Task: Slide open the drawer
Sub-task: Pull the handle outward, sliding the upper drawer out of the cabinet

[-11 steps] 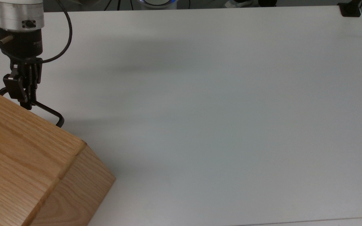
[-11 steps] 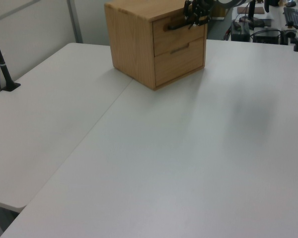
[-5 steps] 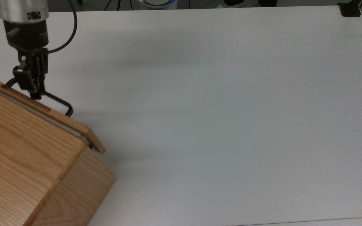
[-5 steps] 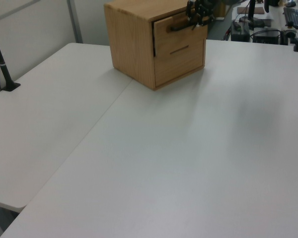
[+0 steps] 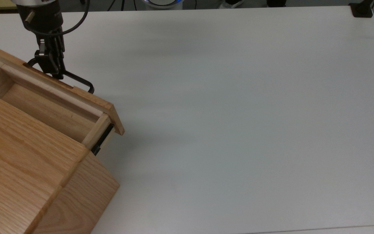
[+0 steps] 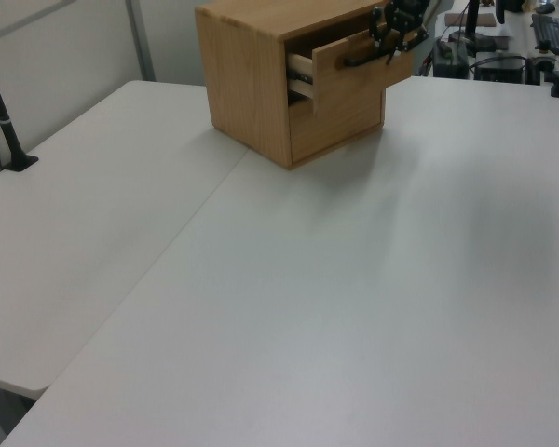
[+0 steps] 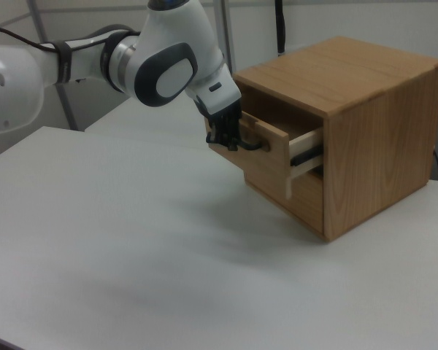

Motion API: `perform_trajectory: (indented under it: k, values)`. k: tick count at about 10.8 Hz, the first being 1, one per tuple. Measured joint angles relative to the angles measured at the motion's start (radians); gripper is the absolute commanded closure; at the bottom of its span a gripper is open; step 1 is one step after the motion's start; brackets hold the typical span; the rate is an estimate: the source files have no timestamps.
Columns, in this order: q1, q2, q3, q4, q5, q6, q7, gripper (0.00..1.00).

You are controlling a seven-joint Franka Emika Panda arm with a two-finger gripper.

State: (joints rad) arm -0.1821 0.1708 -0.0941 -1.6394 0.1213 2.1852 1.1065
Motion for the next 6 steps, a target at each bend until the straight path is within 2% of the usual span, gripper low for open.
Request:
perform_trajectory:
  k: [3, 6]
  values:
    - [-0.001, -0.028, 0.001, 0.000, -0.003, -0.124, -0.047, 0.79]
    - [-0.001, -0.047, 0.004, -0.003, -0.003, -0.186, -0.059, 0.79]
